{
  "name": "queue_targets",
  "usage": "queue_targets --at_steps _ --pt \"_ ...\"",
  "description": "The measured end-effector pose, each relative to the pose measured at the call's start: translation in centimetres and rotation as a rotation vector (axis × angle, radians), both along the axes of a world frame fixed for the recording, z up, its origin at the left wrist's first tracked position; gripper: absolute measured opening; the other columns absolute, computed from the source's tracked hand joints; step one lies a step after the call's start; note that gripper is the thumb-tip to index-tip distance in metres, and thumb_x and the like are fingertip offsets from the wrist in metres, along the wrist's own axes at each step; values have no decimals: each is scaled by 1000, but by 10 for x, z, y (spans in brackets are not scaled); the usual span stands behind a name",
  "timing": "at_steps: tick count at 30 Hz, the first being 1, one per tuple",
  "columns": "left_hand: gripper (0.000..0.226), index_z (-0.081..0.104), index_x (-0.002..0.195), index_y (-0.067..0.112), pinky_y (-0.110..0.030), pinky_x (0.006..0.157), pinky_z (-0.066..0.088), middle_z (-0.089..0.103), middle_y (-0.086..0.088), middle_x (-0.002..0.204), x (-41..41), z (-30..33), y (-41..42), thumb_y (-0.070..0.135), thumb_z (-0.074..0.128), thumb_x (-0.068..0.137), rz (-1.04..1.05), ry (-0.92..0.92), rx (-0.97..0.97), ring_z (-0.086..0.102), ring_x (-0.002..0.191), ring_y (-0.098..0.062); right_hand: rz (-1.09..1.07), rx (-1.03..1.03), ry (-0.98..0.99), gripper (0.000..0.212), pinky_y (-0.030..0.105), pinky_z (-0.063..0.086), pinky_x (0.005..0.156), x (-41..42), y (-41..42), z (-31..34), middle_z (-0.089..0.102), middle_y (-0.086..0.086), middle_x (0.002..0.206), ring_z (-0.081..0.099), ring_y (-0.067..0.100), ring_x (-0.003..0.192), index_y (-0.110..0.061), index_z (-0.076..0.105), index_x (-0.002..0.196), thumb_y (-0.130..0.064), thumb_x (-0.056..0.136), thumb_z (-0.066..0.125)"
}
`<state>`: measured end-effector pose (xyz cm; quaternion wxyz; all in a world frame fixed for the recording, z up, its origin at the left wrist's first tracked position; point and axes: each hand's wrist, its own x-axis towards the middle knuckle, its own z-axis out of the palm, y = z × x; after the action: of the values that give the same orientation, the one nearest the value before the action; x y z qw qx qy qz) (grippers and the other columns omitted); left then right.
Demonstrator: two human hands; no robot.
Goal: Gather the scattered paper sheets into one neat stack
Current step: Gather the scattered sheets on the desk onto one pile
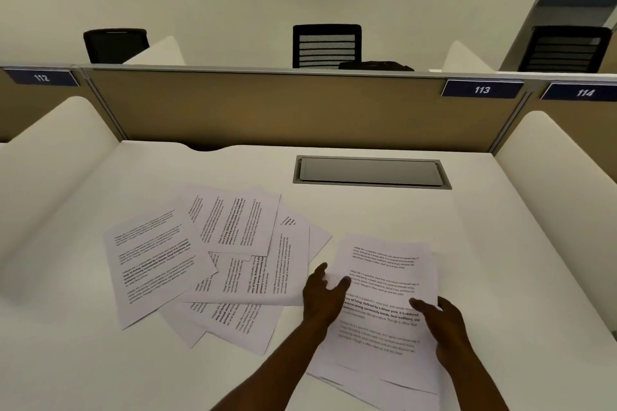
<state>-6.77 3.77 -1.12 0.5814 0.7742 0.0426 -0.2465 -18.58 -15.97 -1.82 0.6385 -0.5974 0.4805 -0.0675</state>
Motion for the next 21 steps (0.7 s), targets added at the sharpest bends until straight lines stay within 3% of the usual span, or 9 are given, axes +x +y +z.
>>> queue_targets --at_steps 3,6,8,11,15,18,21 --pt "67 43 146 23 -31 101 42 52 -6 144 5 1 7 34 73 88 3 60 -44 51 129 -21 96 -113 62 53 46 46 102 1 8 -1 62 17 130 58 33 113 -9 53 135 -8 85 71" --pt "65 44 146 24 -33 104 42 53 -5 144 3 -1 15 36 72 88 -9 92 -77 52 129 -18 190 -269 57 66 35 41 98 2 22 5 54 12 139 53 33 120 -21 35 147 -8 89 65" --pt "63 46 144 25 -31 102 43 54 -4 143 0 -2 20 36 72 88 -24 106 -105 53 123 -15 265 -310 40 74 37 42 97 5 28 8 53 9 139 52 32 122 -30 25 150 -6 90 61" --pt "54 52 137 25 -24 96 46 58 -1 137 -3 -3 28 33 73 88 -13 -46 -46 56 119 -13 307 -315 34 77 41 41 102 7 32 10 51 8 143 50 31 125 -33 25 150 -1 89 59" --pt "60 45 145 17 -31 117 27 43 -6 151 5 -7 47 33 66 91 14 -457 344 35 143 -23 288 -292 -12 75 49 41 108 7 35 11 49 9 145 51 29 125 -29 31 149 3 88 61" --pt "75 24 156 19 -41 123 5 15 -9 165 15 -21 68 48 54 94 -140 -500 669 6 153 -30 281 -322 0 75 48 41 107 6 36 9 51 11 144 51 31 123 -28 32 149 6 87 59" --pt "76 14 157 21 -46 123 -2 3 -8 167 16 -35 83 57 41 96 -328 -511 846 -3 153 -30 259 -369 38 76 51 39 109 8 32 7 50 12 145 49 37 128 -28 30 149 3 87 61"
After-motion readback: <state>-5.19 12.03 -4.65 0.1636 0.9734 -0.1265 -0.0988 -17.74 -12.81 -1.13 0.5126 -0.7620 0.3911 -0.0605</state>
